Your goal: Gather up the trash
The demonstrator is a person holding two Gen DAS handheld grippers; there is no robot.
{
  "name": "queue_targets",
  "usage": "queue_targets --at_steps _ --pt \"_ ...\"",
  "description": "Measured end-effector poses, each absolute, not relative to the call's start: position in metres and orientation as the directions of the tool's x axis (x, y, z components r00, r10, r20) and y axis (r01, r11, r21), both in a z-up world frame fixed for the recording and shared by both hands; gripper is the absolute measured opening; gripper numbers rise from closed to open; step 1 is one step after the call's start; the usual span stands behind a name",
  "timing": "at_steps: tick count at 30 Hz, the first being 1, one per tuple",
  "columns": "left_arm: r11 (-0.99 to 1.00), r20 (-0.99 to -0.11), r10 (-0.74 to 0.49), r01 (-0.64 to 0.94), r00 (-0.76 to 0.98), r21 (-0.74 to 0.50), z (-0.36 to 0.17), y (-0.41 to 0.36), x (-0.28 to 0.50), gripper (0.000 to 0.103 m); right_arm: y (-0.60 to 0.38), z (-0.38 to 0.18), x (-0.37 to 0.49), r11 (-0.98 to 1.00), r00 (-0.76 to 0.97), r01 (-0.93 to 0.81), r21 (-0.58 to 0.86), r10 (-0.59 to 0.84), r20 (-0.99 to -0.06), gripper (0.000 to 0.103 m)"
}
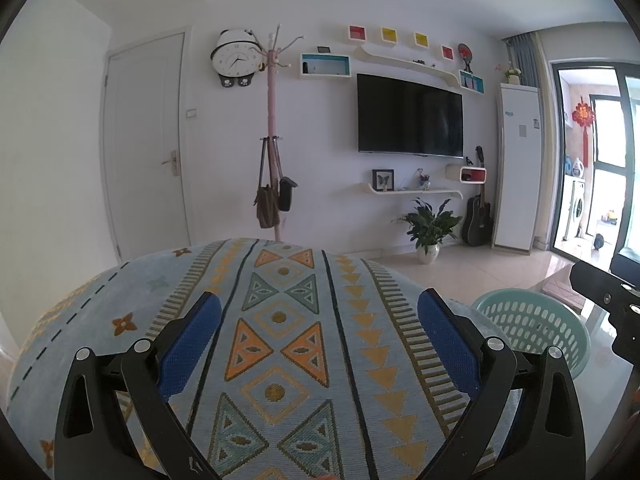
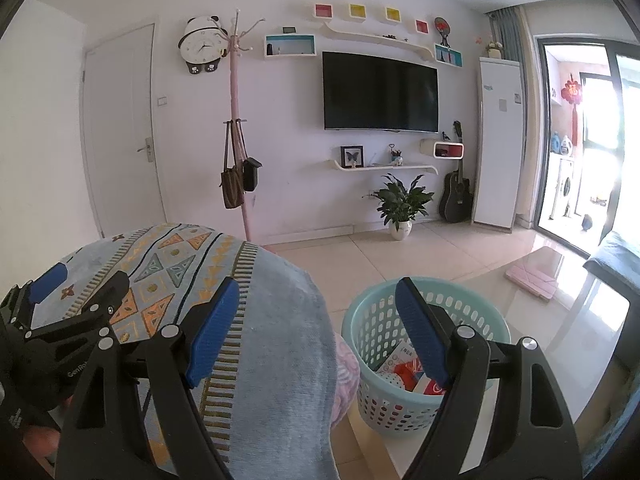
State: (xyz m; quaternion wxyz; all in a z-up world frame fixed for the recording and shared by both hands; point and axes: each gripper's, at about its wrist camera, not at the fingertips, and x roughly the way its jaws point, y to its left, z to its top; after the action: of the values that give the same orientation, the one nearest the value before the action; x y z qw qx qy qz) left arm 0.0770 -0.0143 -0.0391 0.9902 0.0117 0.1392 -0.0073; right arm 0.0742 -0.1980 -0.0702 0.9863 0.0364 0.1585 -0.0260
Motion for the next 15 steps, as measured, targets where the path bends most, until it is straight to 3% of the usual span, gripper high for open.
queue_targets --at_steps 15 --pt "1.0 -0.276 -0.012 0.018 0.961 0.022 -0.0379 -0.0136 0.0768 0.096 -0.1998 -0.0722 0.0761 0.996 0.947 0.062 0.068 -0.038 -0.319 0.076"
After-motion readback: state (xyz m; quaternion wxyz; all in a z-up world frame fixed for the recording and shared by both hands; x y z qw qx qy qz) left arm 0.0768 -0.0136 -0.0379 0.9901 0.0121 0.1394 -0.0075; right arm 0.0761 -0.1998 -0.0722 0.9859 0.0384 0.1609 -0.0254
